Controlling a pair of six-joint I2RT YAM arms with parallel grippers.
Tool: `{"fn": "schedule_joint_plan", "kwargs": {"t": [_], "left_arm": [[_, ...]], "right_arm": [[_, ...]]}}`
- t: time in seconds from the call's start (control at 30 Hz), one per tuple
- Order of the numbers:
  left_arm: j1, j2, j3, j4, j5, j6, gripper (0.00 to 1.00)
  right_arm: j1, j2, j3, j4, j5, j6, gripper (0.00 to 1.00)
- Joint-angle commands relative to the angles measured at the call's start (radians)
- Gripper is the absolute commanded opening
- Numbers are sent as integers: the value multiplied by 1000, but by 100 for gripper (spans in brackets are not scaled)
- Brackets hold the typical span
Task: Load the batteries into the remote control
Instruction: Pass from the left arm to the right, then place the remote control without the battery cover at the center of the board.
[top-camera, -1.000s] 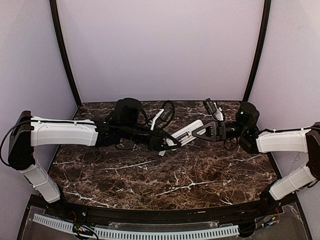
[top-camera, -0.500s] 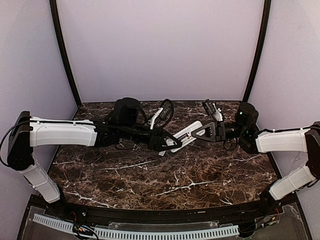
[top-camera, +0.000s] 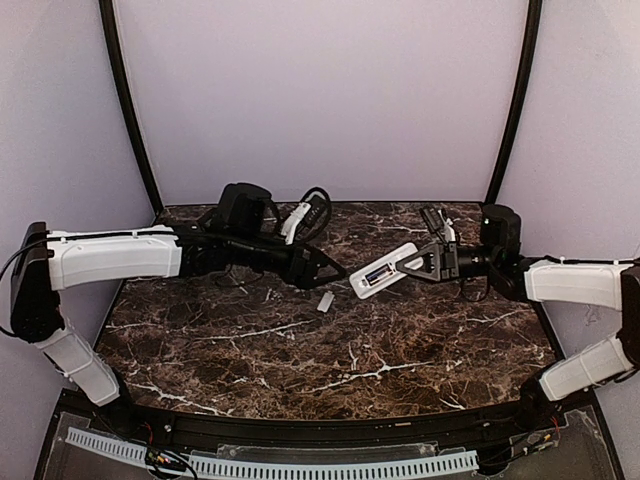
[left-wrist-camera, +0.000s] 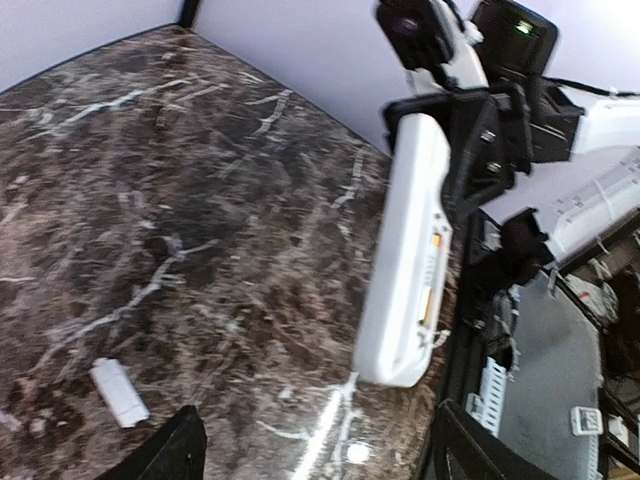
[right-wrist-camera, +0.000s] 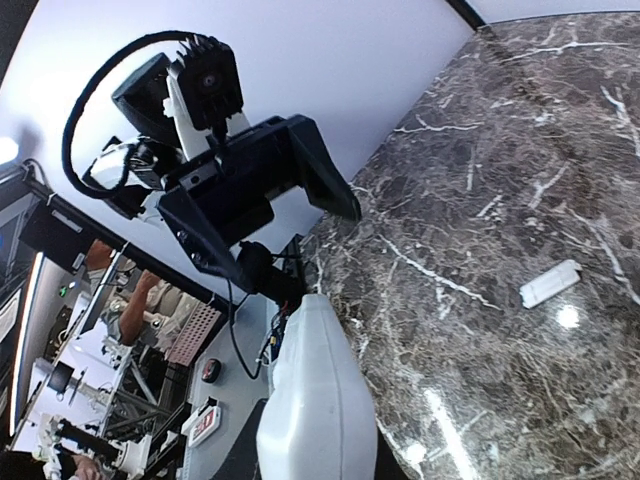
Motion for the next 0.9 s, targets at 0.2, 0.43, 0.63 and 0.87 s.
{"fn": "schedule_joint_plan", "kwargs": {"t": [0.2,0.43,0.63,0.87], "left_arm": [[44,123,243,-456,-487,246,74],[42,349,465,-599,-483,254,63],[42,475,579,-625,-477,266,58],[34,607,703,-646,-487,277,43]], "right_arm": [[-135,-21,-11,-270,62,-159,0],[-150,32,-4,-331,74,-198,0],[-150,74,-15,-370,73,-233,0],[-147,106,-32,-367,69,-234,0]]}}
